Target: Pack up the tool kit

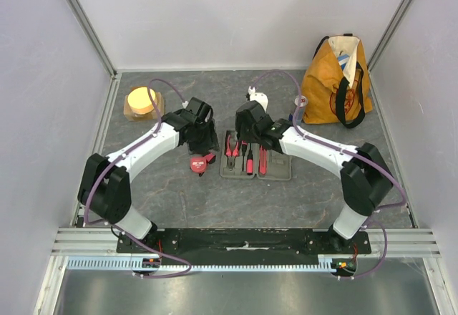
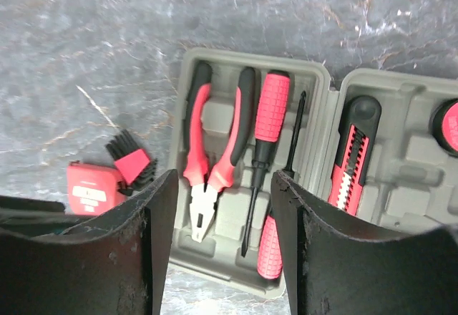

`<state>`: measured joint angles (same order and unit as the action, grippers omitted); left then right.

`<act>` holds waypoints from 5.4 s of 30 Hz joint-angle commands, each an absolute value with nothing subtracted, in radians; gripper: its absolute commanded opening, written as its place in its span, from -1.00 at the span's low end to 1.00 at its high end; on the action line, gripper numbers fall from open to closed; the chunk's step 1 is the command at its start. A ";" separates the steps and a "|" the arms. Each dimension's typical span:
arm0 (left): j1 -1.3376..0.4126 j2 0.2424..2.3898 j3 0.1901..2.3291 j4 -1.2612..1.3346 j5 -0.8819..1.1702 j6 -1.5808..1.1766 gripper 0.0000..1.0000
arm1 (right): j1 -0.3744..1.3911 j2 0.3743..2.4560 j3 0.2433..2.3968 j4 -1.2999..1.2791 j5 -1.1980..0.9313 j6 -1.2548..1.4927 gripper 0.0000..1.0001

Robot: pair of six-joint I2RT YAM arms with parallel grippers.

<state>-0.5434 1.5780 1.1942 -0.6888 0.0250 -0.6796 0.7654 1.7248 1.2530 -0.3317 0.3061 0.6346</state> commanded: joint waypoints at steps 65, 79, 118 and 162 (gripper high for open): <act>-0.640 1.825 1.558 -0.629 0.321 -0.603 -0.96 | 0.537 1.171 0.936 -0.500 0.523 0.704 0.33; -0.752 2.229 1.891 -0.603 0.324 -0.627 -0.97 | 0.511 1.175 0.904 -0.525 0.511 0.712 0.34; -0.735 2.385 2.037 -0.675 0.157 -0.693 -0.97 | 0.491 1.275 0.873 -0.479 0.425 0.693 0.34; -0.738 2.316 1.999 -0.762 0.138 -0.726 -0.68 | 0.597 1.500 0.856 -0.230 0.052 0.506 -0.47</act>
<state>-0.7391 2.3402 1.9800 -0.7525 0.1234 -0.7219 0.5812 1.4548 0.8745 -0.2916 0.0654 0.5381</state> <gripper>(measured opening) 0.191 0.285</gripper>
